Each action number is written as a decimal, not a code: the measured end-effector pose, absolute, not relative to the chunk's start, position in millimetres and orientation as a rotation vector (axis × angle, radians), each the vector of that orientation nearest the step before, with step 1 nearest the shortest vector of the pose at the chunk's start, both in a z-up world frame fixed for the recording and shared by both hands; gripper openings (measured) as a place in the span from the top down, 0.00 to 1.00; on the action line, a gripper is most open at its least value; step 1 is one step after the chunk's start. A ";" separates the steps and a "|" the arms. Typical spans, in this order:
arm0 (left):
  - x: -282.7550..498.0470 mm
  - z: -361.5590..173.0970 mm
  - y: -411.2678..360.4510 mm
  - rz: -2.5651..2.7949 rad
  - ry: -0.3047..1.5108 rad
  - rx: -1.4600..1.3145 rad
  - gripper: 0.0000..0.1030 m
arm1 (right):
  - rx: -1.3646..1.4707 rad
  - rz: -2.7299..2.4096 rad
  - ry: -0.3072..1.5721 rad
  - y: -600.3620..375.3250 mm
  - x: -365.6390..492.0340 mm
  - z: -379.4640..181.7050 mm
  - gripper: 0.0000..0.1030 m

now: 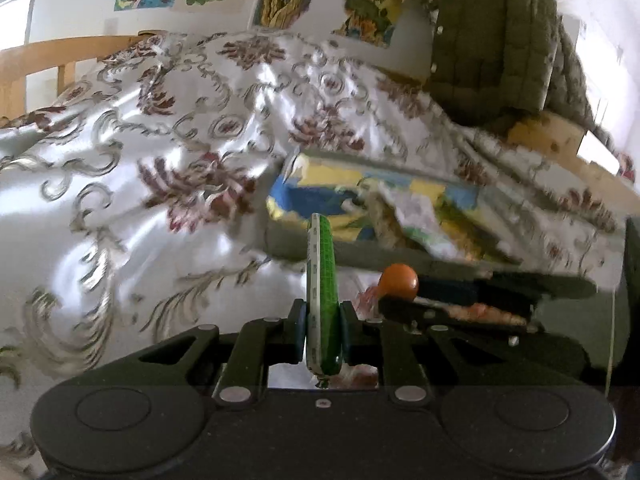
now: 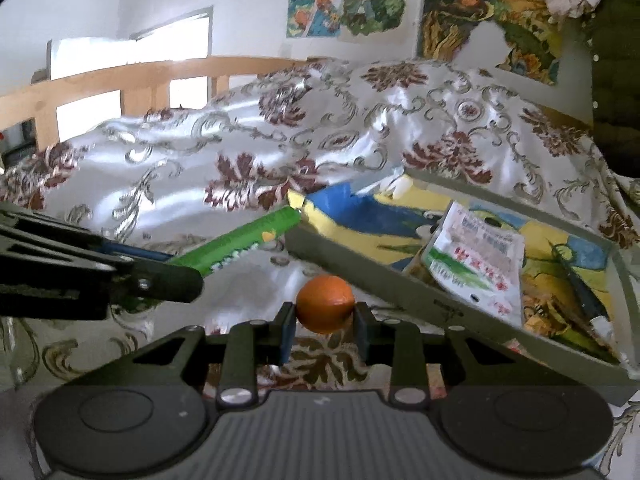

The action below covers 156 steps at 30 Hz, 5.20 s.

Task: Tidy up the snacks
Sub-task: 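Carry the green stick into the tray and open the left gripper while the right drops the orange candy, then withdraw both open grippers up and away from the tray, then move both open grippers toward the rice cracker packet and orange snack bag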

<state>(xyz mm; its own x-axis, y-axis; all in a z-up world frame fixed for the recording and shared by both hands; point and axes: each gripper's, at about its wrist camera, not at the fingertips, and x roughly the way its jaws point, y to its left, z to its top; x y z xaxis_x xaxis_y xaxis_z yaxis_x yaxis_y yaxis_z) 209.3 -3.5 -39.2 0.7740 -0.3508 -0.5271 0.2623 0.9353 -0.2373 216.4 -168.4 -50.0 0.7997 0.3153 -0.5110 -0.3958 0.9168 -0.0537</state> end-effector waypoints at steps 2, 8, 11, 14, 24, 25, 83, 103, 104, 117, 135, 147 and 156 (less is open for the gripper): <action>218.9 -33.1 -7.0 -0.342 0.545 -0.198 0.83 | -0.141 0.360 0.493 -172.9 217.5 -43.0 0.67; 262.9 -29.8 -26.7 -0.353 0.486 -0.287 0.83 | -0.077 0.258 0.446 -196.5 229.0 -28.9 0.66; 293.0 -34.7 -36.7 -0.344 0.492 -0.341 0.83 | -0.034 0.193 0.430 -215.5 235.8 -25.2 0.66; 316.1 -41.9 -48.8 -0.352 0.499 -0.350 0.82 | 0.017 0.131 0.431 -236.5 243.9 -22.6 0.66; 347.6 -58.8 -50.9 -0.338 0.573 -0.386 0.82 | 0.113 0.003 0.518 -274.2 266.6 -38.1 0.66; 349.1 -60.2 -51.1 -0.335 0.573 -0.385 0.82 | 0.115 0.003 0.524 -275.0 267.2 -39.2 0.66; 176.7 39.1 -63.7 -0.241 0.239 -0.134 0.01 | 0.077 -0.196 0.224 -304.2 120.9 52.4 0.00; 62.3 12.7 -29.0 -0.191 0.381 -0.093 0.01 | 0.105 -0.216 0.373 -264.7 12.4 29.8 0.00; 59.1 11.8 -25.9 -0.179 0.390 -0.102 0.01 | 0.103 -0.217 0.381 -262.6 9.4 29.2 0.00; 37.9 6.3 -19.1 -0.122 0.439 -0.048 0.01 | 0.073 -0.195 0.461 -247.6 -14.0 25.2 0.00; 37.7 2.3 -18.2 -0.093 0.482 -0.042 0.01 | 0.054 -0.122 0.605 -238.4 -3.6 12.5 0.00; 48.8 -4.2 -15.9 -0.061 0.542 -0.052 0.01 | 0.042 -0.068 0.675 -235.5 8.1 6.2 0.00; 63.4 -7.7 -21.9 -0.089 0.562 -0.037 0.01 | 0.111 -0.018 0.730 -245.9 23.9 3.8 0.00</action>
<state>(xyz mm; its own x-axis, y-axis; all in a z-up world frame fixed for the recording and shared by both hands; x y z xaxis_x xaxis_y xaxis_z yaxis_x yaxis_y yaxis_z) 63.4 -21.9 -7.7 0.8423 -0.0943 -0.5306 0.0742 0.9955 -0.0591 23.9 -245.9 3.8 0.7456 0.0223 -0.6660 0.0554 0.9939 0.0953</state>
